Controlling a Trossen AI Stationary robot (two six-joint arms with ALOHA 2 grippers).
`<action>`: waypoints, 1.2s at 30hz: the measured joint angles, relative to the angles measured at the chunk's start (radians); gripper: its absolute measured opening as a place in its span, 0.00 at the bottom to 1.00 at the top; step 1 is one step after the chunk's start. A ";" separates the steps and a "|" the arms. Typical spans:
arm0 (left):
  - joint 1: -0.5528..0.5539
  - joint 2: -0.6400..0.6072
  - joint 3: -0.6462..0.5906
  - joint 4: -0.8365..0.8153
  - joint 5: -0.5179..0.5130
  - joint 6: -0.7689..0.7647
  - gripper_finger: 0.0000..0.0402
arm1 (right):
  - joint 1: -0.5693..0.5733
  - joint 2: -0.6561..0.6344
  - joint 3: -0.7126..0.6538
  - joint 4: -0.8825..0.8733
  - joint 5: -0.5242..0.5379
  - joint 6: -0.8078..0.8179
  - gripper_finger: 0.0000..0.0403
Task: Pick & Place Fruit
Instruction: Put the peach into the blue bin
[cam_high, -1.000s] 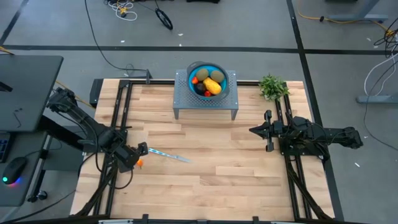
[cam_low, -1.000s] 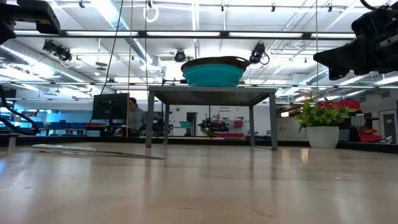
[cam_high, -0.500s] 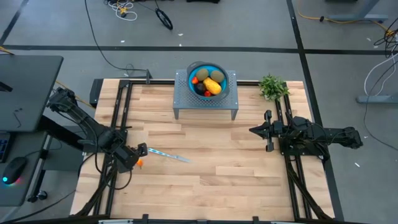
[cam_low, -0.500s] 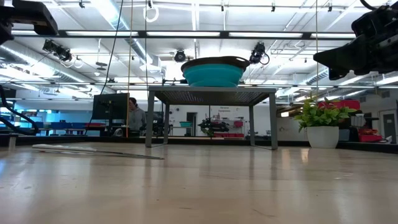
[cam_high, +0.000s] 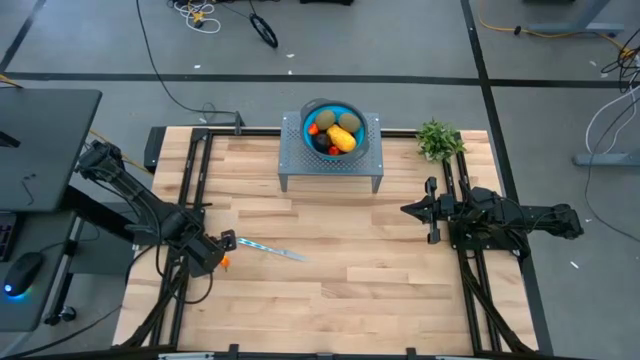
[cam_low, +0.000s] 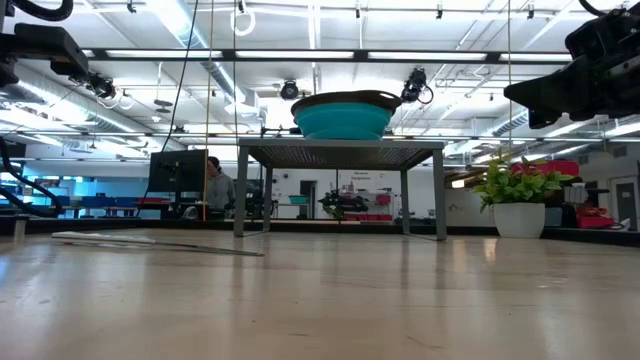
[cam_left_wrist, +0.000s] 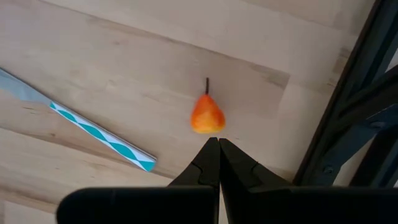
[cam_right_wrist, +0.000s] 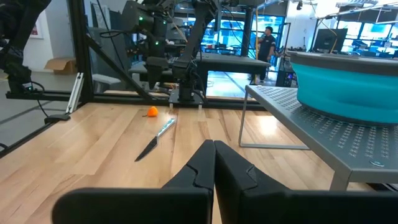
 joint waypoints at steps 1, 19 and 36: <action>0.000 0.000 0.000 0.001 -0.001 0.000 0.00 | 0.000 0.000 0.000 0.000 0.000 0.000 0.02; 0.000 0.000 0.000 0.002 -0.003 0.025 0.01 | 0.000 0.000 0.000 0.000 0.000 0.000 0.02; 0.000 0.000 0.000 -0.002 0.023 0.042 0.38 | 0.000 0.000 0.000 0.000 0.000 0.000 0.02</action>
